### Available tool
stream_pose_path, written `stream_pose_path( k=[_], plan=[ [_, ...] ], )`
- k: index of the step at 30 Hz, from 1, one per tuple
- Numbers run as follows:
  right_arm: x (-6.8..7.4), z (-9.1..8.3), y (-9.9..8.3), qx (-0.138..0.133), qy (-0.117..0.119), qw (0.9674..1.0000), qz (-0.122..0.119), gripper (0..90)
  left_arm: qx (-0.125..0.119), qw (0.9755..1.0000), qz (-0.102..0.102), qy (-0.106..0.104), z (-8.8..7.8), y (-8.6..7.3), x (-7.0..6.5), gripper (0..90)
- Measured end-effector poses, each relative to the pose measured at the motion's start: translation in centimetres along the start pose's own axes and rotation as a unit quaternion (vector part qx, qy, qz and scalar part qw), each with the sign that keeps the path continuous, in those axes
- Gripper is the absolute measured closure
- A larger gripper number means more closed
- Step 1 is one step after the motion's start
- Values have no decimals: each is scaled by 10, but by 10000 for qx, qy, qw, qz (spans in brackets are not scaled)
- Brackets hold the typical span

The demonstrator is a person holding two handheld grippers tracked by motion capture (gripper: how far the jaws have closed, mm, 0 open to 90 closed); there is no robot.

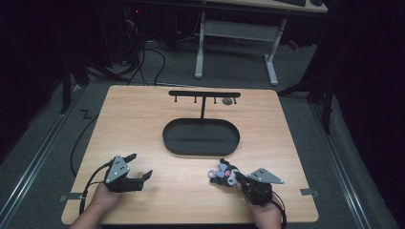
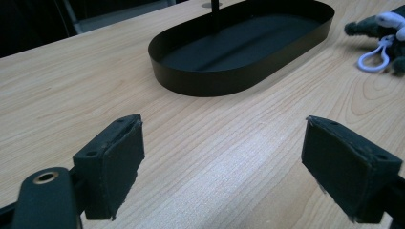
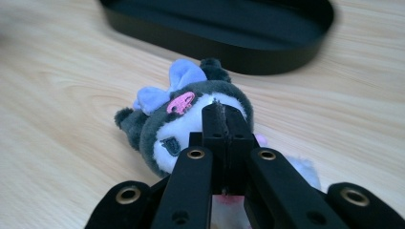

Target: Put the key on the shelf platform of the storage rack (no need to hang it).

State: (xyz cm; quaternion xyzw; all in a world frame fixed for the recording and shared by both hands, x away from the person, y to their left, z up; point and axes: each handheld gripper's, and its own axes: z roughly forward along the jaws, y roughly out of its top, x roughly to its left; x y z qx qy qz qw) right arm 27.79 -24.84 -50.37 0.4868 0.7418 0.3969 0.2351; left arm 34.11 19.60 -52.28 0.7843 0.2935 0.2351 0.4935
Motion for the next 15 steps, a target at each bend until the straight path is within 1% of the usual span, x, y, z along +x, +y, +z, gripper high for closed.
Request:
stream_pose_path(
  k=[2,3,4,8,12,14,15],
  plan=[
    [-12,-4,-2,-15,-146,9997,198,900,2,10000,5,7,0,0,0,154],
    [-13,-4,-2,-31,-154,9997,205,900,2,10000,5,7,0,0,0,154],
    [-14,-4,-2,-45,-143,9995,262,900,8,10000,14,1,0,0,0,154],
    [-12,-3,-2,-59,-135,9996,252,900,22,10000,35,-4,0,0,-1,154],
    [-13,-7,1,-154,-99,9993,323,900,14,10000,34,-5,0,0,-1,154],
    [-18,-13,4,-281,-183,9988,369,900,17,10000,37,-8,0,0,-1,154],
    [-23,-17,5,-330,-281,9983,378,900,18,10000,41,-10,0,0,-1,154]
  ],
)
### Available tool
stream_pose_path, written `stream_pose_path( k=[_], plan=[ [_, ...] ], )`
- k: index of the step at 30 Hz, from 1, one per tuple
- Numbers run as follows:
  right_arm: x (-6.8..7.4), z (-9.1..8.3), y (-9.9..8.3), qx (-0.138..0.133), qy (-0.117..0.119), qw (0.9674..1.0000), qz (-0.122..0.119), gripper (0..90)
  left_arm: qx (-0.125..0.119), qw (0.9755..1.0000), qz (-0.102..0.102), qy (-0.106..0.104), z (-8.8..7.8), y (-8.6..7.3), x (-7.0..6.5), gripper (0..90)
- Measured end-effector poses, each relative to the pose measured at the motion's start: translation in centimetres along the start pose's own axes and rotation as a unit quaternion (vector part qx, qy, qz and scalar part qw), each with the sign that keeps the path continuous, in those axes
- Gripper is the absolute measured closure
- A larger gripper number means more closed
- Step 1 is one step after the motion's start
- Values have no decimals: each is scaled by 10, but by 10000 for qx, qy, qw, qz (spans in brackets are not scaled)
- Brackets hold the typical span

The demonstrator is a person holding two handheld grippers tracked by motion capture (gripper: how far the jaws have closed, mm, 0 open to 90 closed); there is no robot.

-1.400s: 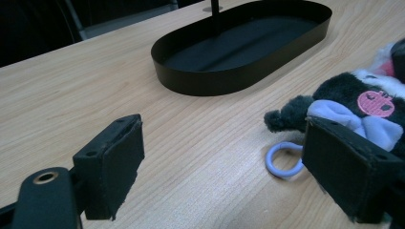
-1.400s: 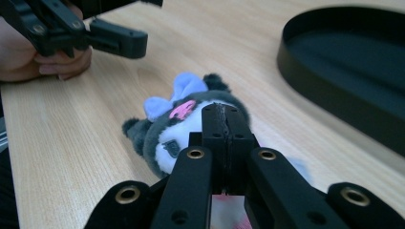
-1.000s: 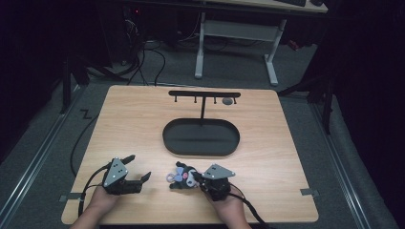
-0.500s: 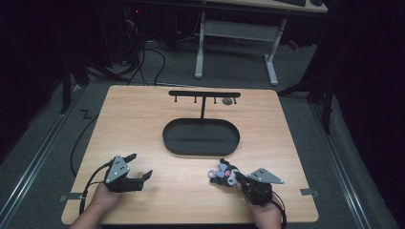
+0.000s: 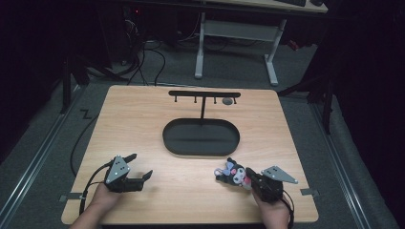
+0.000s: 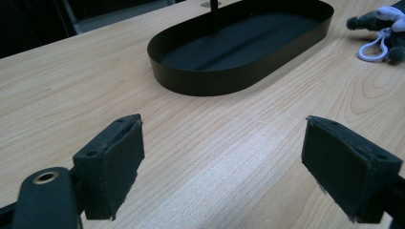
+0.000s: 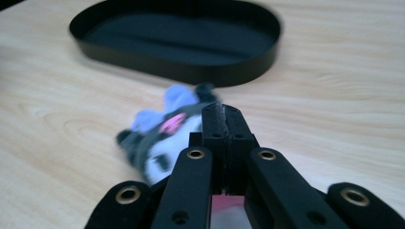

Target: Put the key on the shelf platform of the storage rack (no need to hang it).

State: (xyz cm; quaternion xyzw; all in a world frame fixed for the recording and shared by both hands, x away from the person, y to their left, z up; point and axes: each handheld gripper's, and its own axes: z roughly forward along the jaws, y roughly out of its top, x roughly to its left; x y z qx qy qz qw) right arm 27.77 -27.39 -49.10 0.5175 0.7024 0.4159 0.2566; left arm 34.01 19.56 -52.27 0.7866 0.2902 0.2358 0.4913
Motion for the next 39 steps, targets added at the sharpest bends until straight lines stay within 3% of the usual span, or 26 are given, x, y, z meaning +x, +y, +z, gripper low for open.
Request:
stream_pose_path(
  k=[5,7,9,15,23,29,39],
  plan=[
    [-23,-5,-7,180,-370,9991,112,900,-6,10000,1,-4,0,0,0,154],
    [-28,-1,-11,297,-335,9987,250,900,-16,10000,-8,0,0,0,0,154],
    [-31,1,-17,354,-140,9978,547,900,-26,10000,-18,4,0,0,0,154],
    [-23,-2,-19,443,-153,9980,426,900,-14,10000,-39,4,2,1,1,154],
    [-9,-4,-25,582,18,9981,222,900,-20,10000,-35,-10,2,1,1,154],
    [-16,-3,-25,538,-123,9982,246,860,-3,10000,-9,-17,2,1,0,154],
    [-36,-1,-29,800,-518,9949,340,743,47,10000,66,-18,1,0,-2,154]
  ],
)
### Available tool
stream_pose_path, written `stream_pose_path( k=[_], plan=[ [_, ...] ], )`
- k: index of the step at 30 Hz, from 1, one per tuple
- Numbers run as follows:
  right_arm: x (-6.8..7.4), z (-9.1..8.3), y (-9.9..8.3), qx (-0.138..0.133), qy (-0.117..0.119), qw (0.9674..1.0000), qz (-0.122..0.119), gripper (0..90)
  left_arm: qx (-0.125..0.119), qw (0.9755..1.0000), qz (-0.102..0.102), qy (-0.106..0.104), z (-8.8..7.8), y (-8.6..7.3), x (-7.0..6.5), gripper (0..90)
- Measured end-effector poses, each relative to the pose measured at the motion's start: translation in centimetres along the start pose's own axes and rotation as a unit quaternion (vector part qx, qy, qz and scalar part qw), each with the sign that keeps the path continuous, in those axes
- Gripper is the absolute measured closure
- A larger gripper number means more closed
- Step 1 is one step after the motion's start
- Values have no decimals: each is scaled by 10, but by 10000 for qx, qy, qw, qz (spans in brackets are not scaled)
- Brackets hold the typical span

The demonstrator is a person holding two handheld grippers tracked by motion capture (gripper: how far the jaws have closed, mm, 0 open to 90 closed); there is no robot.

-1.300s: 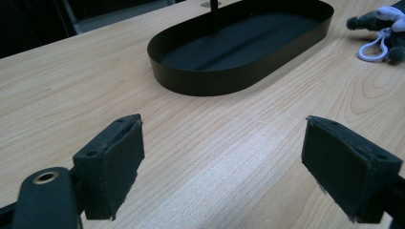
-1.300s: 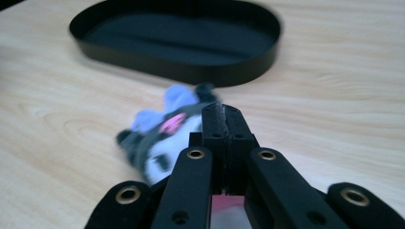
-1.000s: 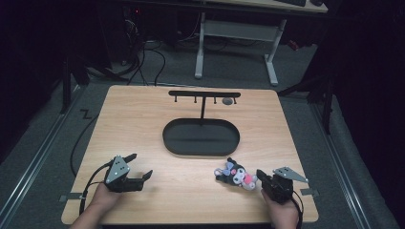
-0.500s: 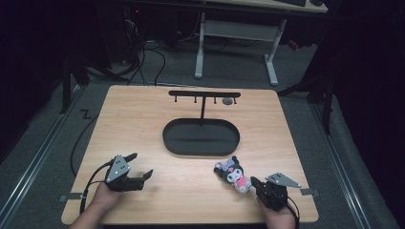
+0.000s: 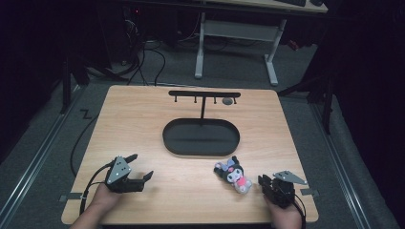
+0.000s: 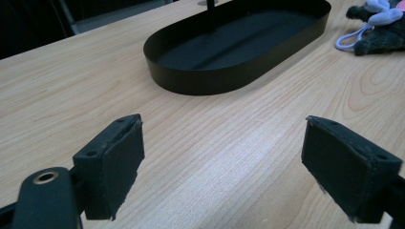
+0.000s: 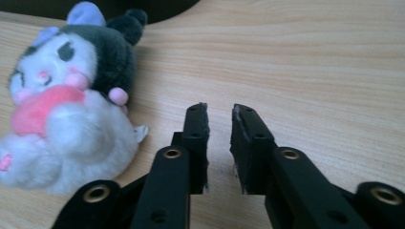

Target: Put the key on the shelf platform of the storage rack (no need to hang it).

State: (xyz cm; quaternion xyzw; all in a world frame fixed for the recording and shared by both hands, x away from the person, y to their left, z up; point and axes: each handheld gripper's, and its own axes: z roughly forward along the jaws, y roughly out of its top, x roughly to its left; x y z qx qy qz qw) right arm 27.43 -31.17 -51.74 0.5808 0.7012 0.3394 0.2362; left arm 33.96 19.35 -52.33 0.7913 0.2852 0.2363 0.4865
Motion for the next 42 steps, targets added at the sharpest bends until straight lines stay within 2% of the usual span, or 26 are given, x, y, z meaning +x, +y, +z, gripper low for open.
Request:
stream_pose_path(
  k=[4,6,8,9,14,15,19,21,22,24,25,27,28,29,32,33,36,38,39,41,42],
  plan=[
    [-1,-3,2,125,4,9999,68,684,13,10000,-6,32,0,0,0,154],
    [-2,-3,4,333,25,9993,145,626,4,10000,11,29,-1,-1,-1,154],
    [-4,-3,4,383,0,9992,139,619,-4,10000,32,14,-1,-1,-1,154],
    [-7,-3,4,532,-4,9984,216,612,-7,10000,31,10,-1,-1,-1,154],
    [-20,-10,8,878,-71,9952,419,577,-26,10000,26,-5,-1,-1,-1,154],
    [-23,-13,11,1010,-134,9940,401,562,-31,10000,22,-8,-1,-1,-1,154],
    [-24,-16,20,1195,-213,9919,369,527,-44,10000,15,-11,-1,-1,-1,154],
    [-22,-16,24,1320,-221,9906,275,520,-45,10000,12,-12,-1,-1,-1,154],
    [-18,-15,30,1444,-210,9892,136,509,-43,10000,10,-14,-1,-1,-1,154],
    [-16,-15,32,1488,-206,9886,84,505,-39,10000,9,-11,-1,-1,-1,154],
    [-9,-14,38,1619,-198,9865,-117,500,-37,10000,10,-10,-1,-1,-1,154],
    [-7,-13,40,1667,-210,9856,-212,499,-30,10000,22,-9,-1,-1,-1,154],
    [1,-12,46,1814,-278,9816,-524,492,-21,10000,30,-8,-1,-1,-1,154],
    [2,-12,48,1856,-277,9803,-616,488,-7,10000,37,-11,-1,-1,-1,154],
    [9,-12,54,1986,-282,9766,-777,474,-17,10000,54,3,-1,-1,-1,154],
    [9,-12,54,1986,-282,9766,-777,474,-17,10000,54,3,-1,-1,-1,154],
    [14,-12,60,2118,-264,9736,-808,469,-16,10000,52,5,-1,-1,-1,154],
    [19,-12,66,2247,-220,9705,-848,462,-15,10000,51,5,-1,-1,-1,154],
    [19,-12,66,2247,-220,9705,-848,462,-15,10000,53,5,-1,-1,-1,154],
    [22,-12,70,2372,-245,9665,-953,459,-12,10000,48,-5,-1,-1,-1,154],
    [26,-13,74,2441,-271,9624,-1163,463,-10,10000,40,-12,-1,-1,-1,154]
  ],
)
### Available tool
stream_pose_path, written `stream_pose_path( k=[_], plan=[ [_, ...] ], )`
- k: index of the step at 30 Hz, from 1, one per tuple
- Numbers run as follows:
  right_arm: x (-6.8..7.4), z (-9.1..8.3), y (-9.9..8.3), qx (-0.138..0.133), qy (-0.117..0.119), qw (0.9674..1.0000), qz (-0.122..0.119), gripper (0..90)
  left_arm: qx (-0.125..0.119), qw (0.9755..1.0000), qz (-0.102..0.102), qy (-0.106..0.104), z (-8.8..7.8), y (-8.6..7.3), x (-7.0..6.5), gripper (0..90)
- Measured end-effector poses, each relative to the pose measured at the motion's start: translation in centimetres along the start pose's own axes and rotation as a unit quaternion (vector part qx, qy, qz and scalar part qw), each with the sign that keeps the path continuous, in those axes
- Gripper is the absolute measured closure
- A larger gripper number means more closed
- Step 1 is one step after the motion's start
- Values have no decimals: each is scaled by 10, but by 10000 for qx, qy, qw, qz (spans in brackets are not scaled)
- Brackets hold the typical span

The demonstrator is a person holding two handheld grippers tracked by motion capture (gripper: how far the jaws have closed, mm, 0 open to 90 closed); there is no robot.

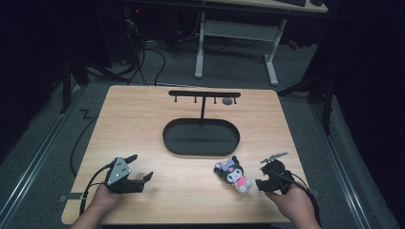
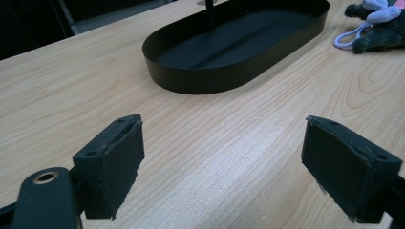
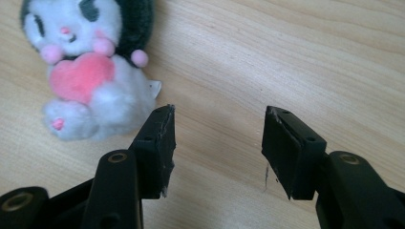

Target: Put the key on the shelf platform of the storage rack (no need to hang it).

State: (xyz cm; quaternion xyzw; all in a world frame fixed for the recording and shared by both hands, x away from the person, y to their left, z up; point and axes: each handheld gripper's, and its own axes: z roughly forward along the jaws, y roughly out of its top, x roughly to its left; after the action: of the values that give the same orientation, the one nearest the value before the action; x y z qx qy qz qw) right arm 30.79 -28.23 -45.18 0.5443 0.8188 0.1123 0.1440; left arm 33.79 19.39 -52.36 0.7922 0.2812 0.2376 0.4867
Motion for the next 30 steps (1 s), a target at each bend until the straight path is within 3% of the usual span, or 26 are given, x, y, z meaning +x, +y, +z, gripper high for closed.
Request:
stream_pose_path(
  k=[4,9,15,21,30],
  plan=[
    [3,-6,5,99,-32,9998,-192,462,-20,10000,-32,-1,0,0,0,154],
    [7,-13,10,214,108,9994,-230,421,-9,10000,-9,-1,0,0,0,154],
    [16,-19,13,280,104,9987,-414,324,-1,10000,-7,6,0,0,0,154],
    [26,-26,18,255,223,9986,-404,214,-4,10000,-19,-3,0,0,0,154],
    [41,-15,22,298,316,9969,-656,172,-7,10000,-23,-13,0,0,0,154]
  ],
)
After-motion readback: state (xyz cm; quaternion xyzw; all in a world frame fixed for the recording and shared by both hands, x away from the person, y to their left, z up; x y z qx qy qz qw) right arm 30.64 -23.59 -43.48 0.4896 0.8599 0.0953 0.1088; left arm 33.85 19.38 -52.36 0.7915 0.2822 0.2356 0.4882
